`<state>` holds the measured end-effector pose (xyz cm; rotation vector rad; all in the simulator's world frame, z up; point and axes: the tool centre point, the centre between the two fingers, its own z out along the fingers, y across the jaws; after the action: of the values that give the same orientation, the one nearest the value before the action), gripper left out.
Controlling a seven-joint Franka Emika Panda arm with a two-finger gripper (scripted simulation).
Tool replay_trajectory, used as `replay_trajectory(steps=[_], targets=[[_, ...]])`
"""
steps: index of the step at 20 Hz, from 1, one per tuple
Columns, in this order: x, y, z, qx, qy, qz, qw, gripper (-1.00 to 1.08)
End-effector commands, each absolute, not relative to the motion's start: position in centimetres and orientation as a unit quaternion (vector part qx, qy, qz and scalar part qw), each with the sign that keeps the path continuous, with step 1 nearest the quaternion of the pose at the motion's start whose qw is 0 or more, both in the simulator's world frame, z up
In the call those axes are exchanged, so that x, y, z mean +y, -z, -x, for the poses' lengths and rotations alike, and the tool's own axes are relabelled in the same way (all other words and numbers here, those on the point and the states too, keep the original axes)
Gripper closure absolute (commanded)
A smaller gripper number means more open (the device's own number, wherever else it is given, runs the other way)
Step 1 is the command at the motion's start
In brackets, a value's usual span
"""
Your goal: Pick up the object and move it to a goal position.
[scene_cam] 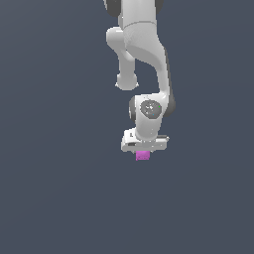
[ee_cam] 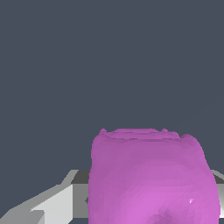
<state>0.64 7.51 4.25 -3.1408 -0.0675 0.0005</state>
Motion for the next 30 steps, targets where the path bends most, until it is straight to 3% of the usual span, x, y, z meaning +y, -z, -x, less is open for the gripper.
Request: replay_trajectory(steps=[1,13,30], targets=[[7.3,-4.7,-0.6,-0.021,0.000,1.000,0.000,1.08],[4.0,-11.3,0.7,-0.021,0.000,1.000,0.000,1.08],[-5.1,-29.7,3.9,-0.021,0.000,1.000,0.001,1.08]])
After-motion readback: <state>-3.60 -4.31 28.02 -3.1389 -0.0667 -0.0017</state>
